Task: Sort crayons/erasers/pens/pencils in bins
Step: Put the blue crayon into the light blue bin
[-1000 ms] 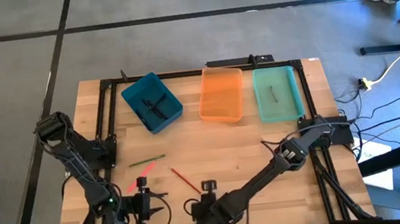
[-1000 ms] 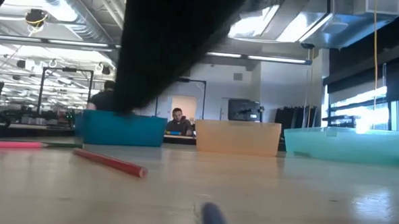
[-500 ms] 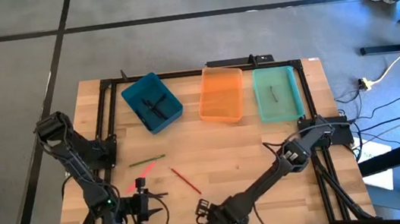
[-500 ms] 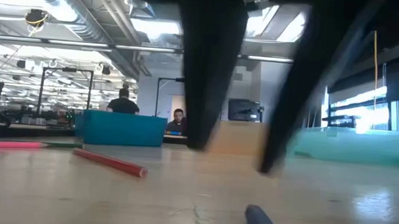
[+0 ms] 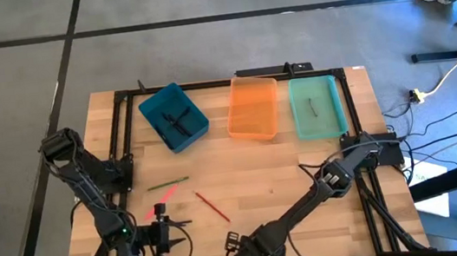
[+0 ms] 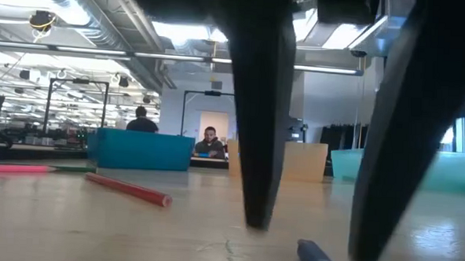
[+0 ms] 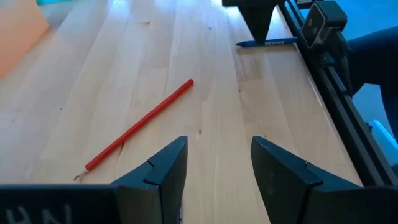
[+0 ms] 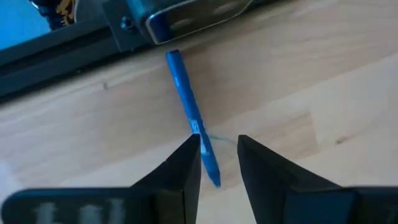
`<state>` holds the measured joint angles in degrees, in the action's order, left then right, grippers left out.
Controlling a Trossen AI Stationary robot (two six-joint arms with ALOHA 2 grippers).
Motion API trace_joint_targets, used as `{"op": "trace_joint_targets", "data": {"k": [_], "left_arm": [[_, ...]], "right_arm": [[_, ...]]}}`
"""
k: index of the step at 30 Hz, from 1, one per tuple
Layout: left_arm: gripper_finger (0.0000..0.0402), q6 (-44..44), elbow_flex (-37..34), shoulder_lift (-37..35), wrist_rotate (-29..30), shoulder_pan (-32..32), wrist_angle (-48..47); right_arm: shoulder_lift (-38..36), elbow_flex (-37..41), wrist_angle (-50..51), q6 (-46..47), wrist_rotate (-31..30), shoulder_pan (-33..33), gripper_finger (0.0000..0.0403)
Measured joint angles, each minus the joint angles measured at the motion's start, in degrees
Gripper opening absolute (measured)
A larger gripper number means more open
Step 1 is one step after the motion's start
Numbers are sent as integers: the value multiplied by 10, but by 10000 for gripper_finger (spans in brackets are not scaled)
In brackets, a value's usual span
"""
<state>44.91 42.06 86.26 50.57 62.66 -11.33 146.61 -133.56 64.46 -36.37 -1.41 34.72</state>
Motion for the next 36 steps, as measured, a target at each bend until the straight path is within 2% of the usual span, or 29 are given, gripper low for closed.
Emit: {"op": "trace_joint_targets", "data": {"k": [8,17,25,30,33,36], "left_arm": [[170,0,0,0,3,4,-1],[170,-4,0,0,2,10,-7],[170,-5,0,0,2,13,-22],[170,-5,0,0,8,13,-26],[170,-7,0,0,43,13,-26],[170,-6,0,0,77,7,-20]], "right_arm": [[16,-1,1,-1,31,-8,111],[24,-3,10,6,32,-16,103],[25,-3,50,101,52,-34,19],[22,-2,97,167,24,-40,29],[16,1,155,204,14,-49,33],[10,3,169,216,-5,-56,18]]}}
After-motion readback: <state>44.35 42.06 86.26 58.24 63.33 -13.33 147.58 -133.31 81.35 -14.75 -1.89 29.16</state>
